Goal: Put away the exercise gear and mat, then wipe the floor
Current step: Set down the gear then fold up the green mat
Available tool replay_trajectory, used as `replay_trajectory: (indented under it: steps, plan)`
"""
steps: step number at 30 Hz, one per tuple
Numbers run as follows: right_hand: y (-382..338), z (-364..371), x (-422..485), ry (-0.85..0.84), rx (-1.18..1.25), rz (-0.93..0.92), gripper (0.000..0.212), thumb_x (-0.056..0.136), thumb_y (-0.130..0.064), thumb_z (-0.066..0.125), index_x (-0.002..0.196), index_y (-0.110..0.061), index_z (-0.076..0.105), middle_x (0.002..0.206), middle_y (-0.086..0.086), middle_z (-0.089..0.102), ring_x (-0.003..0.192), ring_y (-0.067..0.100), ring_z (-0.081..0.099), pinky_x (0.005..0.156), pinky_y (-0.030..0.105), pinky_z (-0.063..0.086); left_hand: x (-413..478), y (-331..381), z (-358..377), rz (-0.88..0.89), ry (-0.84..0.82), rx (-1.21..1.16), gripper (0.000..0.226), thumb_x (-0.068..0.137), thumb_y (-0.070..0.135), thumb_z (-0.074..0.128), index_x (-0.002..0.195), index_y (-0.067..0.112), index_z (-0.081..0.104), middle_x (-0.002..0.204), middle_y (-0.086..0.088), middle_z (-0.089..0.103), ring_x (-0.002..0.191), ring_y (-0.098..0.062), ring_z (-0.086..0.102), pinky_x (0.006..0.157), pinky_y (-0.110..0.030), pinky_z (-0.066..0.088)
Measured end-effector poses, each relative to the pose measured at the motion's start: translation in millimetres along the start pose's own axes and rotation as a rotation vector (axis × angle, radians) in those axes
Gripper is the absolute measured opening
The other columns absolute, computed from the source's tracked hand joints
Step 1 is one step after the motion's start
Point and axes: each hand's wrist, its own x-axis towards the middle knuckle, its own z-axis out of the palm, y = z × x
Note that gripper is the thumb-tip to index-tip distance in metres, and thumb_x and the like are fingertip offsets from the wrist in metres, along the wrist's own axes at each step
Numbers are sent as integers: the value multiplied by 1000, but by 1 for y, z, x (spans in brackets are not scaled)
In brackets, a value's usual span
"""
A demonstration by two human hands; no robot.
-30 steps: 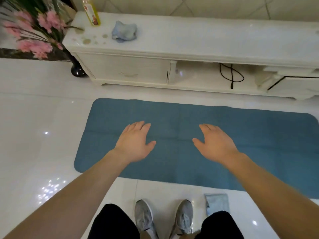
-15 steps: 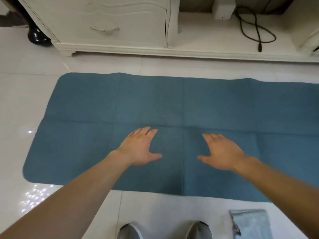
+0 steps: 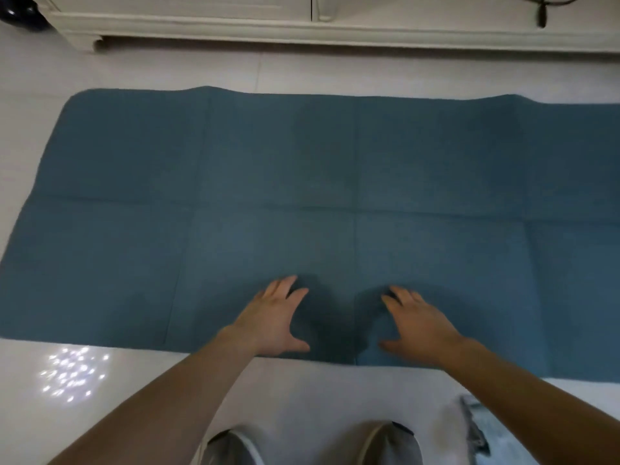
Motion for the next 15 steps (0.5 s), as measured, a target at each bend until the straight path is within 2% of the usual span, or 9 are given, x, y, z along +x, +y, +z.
replay_trajectory:
  steps: [5, 9, 15]
  plan:
    - [4, 23, 2, 90, 20, -23, 95, 78, -64, 59, 152, -17, 22, 158, 6, 11, 145, 24, 13, 117, 36, 26, 3, -6, 29, 32, 34, 84, 118, 65, 75, 66, 157, 26, 10, 163, -6, -13, 150, -27, -13, 122, -43, 3]
    - [2, 44, -2, 106, 22, -18, 107, 77, -70, 56, 155, -15, 8, 161, 6, -4, 148, 26, -6, 122, 38, 10, 1, -6, 50, 49, 58, 143, 130, 62, 80, 64, 157, 23, -5, 160, -5, -27, 147, -28, -28, 121, -48, -8]
    - [-2, 54, -1, 122, -8, -17, 111, 78, -72, 52, 155, -12, 0, 161, 8, -10, 148, 30, -13, 122, 40, 1, 3, -11, 58, 47, 102, 156, 130, 61, 84, 60, 157, 25, -5, 161, -3, -26, 147, -27, -28, 120, -47, -10]
